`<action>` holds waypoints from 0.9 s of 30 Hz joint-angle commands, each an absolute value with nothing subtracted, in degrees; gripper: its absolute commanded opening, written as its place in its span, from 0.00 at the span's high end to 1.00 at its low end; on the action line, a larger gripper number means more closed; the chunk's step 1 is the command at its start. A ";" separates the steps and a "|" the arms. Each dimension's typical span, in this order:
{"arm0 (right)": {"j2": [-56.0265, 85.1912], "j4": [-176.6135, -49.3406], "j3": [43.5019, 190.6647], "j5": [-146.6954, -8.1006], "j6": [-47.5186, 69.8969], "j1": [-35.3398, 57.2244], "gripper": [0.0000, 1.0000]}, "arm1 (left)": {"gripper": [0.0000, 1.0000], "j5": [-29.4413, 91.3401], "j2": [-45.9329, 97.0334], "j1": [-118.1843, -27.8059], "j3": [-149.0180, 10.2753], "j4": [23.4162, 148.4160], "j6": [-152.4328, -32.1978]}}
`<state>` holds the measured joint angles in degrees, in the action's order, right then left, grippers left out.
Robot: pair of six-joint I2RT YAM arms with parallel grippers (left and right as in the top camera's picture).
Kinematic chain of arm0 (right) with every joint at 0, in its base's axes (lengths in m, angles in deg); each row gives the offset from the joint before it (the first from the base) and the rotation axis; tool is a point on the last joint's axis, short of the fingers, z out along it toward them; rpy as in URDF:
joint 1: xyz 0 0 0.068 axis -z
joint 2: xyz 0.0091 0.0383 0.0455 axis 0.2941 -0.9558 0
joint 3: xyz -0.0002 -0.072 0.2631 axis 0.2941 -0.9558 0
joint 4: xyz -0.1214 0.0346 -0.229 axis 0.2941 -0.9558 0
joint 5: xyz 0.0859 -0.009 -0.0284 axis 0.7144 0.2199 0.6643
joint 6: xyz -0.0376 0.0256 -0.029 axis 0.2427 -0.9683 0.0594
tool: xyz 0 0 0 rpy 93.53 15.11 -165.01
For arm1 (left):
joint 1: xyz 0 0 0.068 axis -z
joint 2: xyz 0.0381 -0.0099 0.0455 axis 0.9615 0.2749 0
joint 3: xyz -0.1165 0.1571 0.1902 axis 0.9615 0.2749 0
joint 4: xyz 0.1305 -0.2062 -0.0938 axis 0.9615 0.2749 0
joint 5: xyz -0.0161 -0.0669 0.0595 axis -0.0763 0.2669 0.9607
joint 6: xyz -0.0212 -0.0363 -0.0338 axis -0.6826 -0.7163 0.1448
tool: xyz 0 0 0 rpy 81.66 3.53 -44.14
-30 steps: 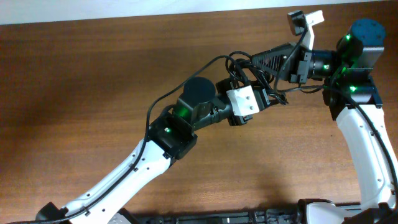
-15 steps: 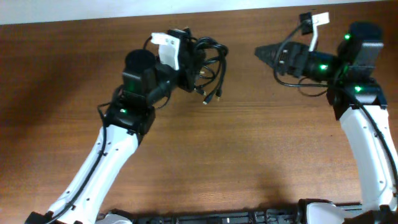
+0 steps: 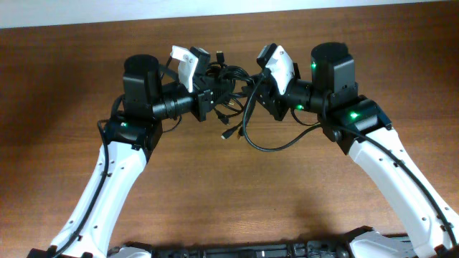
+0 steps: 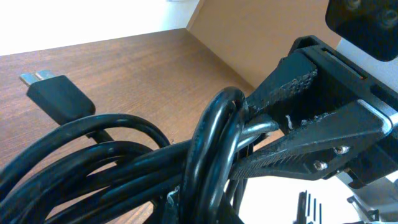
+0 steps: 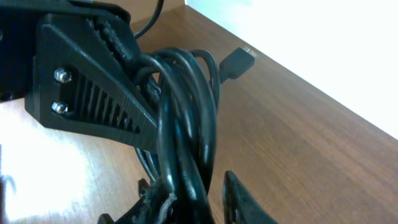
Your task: Untangle cables
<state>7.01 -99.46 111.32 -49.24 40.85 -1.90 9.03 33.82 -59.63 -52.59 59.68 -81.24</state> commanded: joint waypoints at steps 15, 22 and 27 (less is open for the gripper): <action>8.41 -93.40 111.48 -49.91 41.20 -2.01 0.83 | 1.00 5.03 31.92 -59.98 -52.83 55.39 -73.18; 8.41 -92.16 111.48 -46.11 41.18 -2.01 0.75 | 1.00 9.14 31.92 -61.86 -52.80 58.04 -73.18; 8.41 -92.18 111.48 -46.02 41.18 -2.01 0.78 | 1.00 8.13 31.92 -62.21 -52.80 57.95 -73.20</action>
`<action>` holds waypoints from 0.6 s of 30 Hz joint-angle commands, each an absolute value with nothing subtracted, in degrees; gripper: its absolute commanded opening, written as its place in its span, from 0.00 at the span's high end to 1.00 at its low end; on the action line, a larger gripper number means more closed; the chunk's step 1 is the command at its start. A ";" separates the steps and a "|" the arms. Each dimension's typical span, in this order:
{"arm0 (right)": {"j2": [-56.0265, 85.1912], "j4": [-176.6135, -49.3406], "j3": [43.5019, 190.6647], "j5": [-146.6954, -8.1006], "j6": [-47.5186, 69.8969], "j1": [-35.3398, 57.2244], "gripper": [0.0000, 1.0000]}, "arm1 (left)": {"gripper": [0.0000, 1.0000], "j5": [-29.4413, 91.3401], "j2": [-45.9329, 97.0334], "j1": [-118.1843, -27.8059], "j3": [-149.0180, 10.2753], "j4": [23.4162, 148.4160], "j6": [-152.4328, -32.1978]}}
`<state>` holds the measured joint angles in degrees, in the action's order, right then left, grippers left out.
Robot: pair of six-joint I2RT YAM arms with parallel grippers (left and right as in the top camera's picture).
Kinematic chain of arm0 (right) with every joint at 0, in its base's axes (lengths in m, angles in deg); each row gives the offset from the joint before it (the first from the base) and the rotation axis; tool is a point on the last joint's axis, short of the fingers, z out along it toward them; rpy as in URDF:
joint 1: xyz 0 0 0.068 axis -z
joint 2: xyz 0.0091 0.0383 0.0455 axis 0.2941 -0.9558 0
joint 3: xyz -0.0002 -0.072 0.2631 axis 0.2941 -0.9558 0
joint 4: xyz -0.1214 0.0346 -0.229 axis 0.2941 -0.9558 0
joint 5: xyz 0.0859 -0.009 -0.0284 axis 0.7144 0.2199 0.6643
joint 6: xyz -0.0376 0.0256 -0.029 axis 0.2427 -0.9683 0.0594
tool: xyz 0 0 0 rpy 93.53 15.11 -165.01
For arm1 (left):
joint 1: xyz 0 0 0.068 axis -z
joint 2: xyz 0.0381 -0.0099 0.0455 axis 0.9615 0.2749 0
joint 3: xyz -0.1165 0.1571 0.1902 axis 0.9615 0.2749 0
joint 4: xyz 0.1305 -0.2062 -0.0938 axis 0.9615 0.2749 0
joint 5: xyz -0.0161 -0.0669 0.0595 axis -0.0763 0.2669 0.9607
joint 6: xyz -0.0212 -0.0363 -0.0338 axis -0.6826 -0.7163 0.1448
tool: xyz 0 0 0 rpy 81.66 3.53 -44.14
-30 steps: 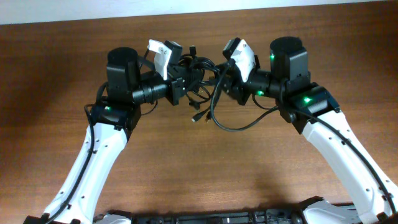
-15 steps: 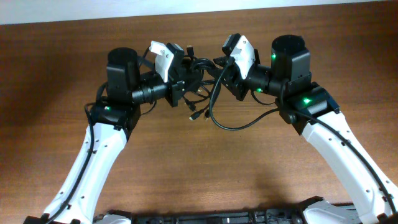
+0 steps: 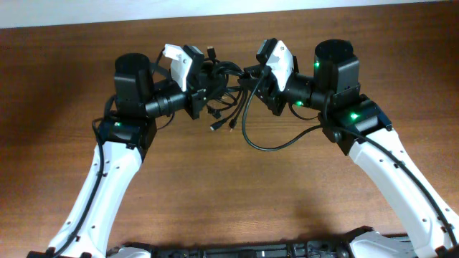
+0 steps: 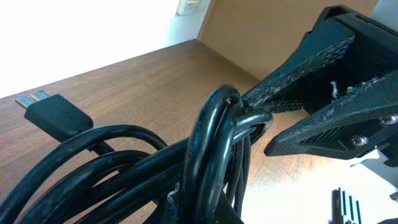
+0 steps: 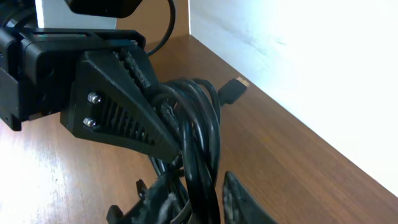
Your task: Untangle cables
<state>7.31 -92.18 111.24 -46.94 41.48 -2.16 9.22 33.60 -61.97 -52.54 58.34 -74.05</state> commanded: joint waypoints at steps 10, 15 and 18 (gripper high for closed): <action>8.39 -93.23 111.48 -43.64 41.18 -2.01 0.96 | 1.00 6.88 31.92 -62.21 -52.80 54.96 -76.44; 8.39 -95.26 111.48 -43.62 41.20 -2.01 0.96 | 1.00 7.17 31.92 -62.21 -52.80 51.50 -81.09; 8.39 -99.61 111.48 -43.49 42.34 -2.03 0.96 | 1.00 9.29 31.92 -62.23 -52.80 46.76 -88.30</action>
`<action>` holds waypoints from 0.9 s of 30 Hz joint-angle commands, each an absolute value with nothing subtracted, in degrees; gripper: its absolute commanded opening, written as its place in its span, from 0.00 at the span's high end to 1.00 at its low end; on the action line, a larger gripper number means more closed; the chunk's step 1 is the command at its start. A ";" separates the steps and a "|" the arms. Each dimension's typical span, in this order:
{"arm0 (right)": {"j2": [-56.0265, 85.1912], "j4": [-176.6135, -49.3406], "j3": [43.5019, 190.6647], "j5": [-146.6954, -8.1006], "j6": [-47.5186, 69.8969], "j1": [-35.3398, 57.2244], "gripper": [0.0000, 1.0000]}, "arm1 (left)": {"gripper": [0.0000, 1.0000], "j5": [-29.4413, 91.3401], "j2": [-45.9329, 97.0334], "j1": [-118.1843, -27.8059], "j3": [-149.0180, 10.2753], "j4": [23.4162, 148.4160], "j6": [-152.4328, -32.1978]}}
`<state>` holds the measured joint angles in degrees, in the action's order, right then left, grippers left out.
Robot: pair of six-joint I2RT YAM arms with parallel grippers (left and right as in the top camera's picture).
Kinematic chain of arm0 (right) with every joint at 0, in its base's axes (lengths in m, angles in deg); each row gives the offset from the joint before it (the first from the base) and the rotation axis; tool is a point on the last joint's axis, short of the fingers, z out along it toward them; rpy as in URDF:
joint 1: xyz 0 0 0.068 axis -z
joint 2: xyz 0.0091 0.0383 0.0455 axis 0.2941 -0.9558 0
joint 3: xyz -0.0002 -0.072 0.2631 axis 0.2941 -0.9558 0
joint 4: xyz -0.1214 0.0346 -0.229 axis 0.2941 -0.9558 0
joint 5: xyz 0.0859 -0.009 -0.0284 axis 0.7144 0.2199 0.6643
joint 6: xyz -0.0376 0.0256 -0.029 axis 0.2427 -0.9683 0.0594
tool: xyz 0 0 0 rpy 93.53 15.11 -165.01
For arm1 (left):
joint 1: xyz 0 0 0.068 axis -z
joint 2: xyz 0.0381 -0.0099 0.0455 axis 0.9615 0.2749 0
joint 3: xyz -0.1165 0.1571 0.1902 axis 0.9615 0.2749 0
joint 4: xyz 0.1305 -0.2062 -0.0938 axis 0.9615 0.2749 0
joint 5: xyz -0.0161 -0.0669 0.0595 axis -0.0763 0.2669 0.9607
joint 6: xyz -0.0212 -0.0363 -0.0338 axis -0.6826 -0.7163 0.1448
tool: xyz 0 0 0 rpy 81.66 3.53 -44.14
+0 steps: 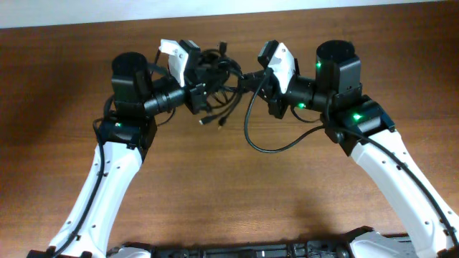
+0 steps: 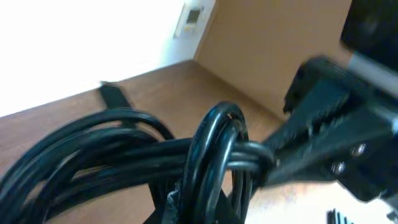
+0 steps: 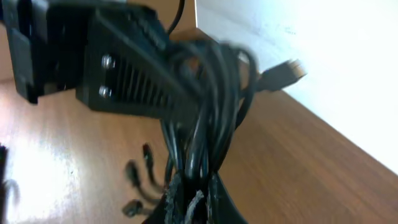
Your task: Untangle cables
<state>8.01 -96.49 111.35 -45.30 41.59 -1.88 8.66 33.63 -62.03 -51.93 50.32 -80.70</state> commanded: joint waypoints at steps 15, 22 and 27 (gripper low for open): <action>9.48 -102.43 111.72 -42.59 45.61 -0.92 0.37 | 1.00 5.40 31.92 -62.08 -52.80 38.02 -92.13; 10.75 -94.65 111.78 -42.81 45.61 4.07 0.27 | 1.00 3.63 31.92 -62.06 -52.80 47.96 -78.69; 10.75 -93.86 111.78 -42.81 45.59 4.00 0.27 | 1.00 2.38 31.92 -60.15 -52.80 47.94 -78.67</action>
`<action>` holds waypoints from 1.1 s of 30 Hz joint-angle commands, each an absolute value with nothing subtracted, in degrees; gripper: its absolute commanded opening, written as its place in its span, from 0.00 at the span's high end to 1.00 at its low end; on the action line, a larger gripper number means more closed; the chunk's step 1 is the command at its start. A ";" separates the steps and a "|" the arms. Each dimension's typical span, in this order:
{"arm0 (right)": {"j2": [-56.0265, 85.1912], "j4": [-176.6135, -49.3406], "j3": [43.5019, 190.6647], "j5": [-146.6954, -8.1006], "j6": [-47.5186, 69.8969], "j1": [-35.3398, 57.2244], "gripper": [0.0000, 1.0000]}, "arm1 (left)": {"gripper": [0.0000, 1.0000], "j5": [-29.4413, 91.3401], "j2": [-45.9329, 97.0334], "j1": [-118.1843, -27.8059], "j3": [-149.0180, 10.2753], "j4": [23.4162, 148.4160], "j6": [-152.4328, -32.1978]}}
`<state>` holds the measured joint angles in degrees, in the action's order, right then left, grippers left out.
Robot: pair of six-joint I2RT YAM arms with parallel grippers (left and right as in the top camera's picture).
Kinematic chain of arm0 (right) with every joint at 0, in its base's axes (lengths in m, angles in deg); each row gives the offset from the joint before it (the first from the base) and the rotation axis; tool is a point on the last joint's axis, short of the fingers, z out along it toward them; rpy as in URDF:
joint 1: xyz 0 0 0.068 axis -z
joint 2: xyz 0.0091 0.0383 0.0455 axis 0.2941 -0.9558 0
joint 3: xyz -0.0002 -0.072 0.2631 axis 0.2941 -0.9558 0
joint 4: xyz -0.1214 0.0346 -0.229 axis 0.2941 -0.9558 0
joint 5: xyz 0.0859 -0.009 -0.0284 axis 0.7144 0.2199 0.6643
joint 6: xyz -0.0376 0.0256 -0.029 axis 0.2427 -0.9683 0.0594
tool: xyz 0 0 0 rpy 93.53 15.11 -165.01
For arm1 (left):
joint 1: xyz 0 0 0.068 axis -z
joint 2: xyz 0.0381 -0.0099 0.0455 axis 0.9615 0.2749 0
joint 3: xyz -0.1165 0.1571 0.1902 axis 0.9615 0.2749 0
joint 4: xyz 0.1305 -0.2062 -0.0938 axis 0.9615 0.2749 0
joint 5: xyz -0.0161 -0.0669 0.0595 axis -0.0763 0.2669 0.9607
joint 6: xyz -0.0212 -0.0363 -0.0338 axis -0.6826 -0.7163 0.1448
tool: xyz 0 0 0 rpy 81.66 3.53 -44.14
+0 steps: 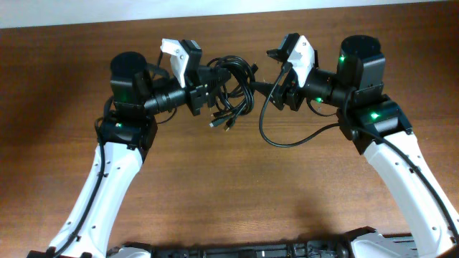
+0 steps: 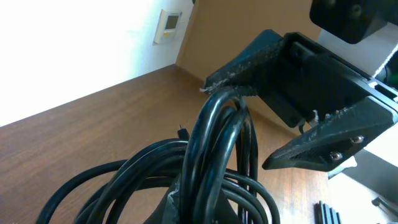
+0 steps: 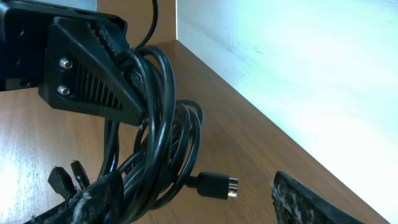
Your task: Untangle cables
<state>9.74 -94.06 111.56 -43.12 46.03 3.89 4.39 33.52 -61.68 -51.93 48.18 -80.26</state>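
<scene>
A tangle of black cables point(image 1: 233, 82) hangs above the wooden table, with my left gripper point(image 1: 210, 92) shut on it. In the left wrist view the strands point(image 2: 217, 137) rise out of my left gripper point(image 2: 200, 210). My right gripper point(image 1: 276, 89) stands just right of the bundle with its jaws wide apart. In the right wrist view my right gripper point(image 3: 196, 180) is open, the cables point(image 3: 155, 124) brush its left finger point(image 3: 93, 199), and a plug point(image 3: 216, 185) sticks into the gap. One loose strand point(image 1: 287, 142) loops down under the right gripper.
Several small plug ends point(image 1: 222, 123) dangle below the bundle. The brown table point(image 1: 215, 201) meets a white wall at its far edge, close behind both grippers. The two arms reach in from the near left and right.
My right gripper, shut on strands of the bundle before, now stands wide open and farther right. The left gripper still holds the bundle, which now shows wider loops.
Both grippers met at the bundle, the left shut on it and the right with jaws round some strands. They drew slightly apart and toward the wall, and the right shut on the strands. Now the right is open and to the right.
</scene>
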 commanded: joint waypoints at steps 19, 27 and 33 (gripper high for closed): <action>10.75 -92.36 111.78 -99.24 28.78 4.07 0.27 | 1.00 -22.16 31.92 -53.95 -52.80 53.95 -73.77; 10.75 -113.45 111.78 -99.22 24.06 4.31 0.07 | 1.00 4.63 31.92 -54.23 -52.80 53.93 -82.43; 10.75 -122.78 111.78 -97.26 16.59 5.62 0.01 | 1.00 26.23 31.92 -55.85 -52.80 54.87 -95.52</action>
<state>9.98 -121.62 111.56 -97.56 19.45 5.01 15.89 33.50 -55.21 -52.02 54.78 -90.36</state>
